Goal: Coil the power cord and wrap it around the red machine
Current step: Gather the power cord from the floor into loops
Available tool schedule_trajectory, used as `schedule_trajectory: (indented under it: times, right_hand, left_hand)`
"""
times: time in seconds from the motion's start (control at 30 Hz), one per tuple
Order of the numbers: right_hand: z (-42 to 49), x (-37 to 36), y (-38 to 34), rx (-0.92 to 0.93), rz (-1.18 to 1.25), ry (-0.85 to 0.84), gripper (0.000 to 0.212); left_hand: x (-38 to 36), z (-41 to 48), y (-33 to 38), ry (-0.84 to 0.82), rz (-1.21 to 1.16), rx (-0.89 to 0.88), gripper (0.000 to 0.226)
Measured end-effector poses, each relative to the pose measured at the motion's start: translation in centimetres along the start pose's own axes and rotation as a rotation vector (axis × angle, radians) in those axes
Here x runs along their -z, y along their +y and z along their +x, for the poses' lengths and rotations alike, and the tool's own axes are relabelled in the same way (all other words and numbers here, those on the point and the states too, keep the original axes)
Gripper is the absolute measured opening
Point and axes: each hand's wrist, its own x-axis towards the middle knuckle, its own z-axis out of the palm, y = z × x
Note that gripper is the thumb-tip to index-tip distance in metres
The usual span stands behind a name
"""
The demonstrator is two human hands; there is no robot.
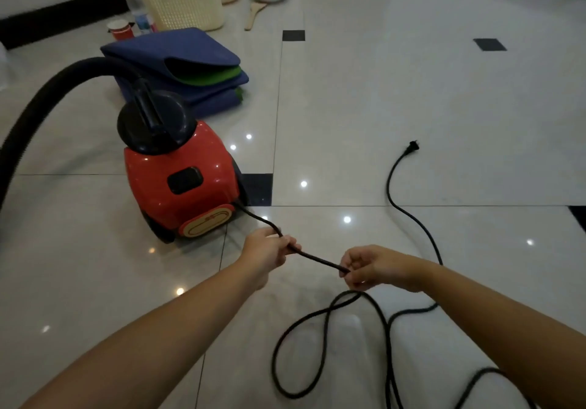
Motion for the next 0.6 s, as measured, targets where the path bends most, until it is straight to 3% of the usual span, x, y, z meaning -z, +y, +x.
schedule_trajectory:
  times: [0.17, 0.3, 0.43, 0.5, 0.6]
  right_hand:
    - [-2.3, 3.8, 1.9, -0.059, -0.264, 0.122, 0.021]
    - [-4.6, 6.2, 4.8, -0.143, -0.378, 0.234, 0.018]
    - [-3.6, 5.2, 3.4, -0.117, -0.476, 0.235, 0.016]
    - [-1.5, 3.8, 1.9, -0.028, -0.533, 0.319, 0.014]
    - [1.4, 1.2, -1.3, 0.127, -0.53, 0.405, 0.01]
  left_hand:
    - [1.8, -0.2, -0.3, -0.008, 0.204, -0.04, 0.041]
    - [5.2, -1.0, -0.6, -0.107, 0.371, -0.051, 0.042]
    - [7.1, -1.5, -1.4, -0.096, 0.389, 0.007, 0.042]
    - [7.5, -1.5, -1.5, -0.086, 0.363, 0.028, 0.038]
    - [8.0, -2.0, -1.9, -0.096, 0.15, 0.093, 0.03]
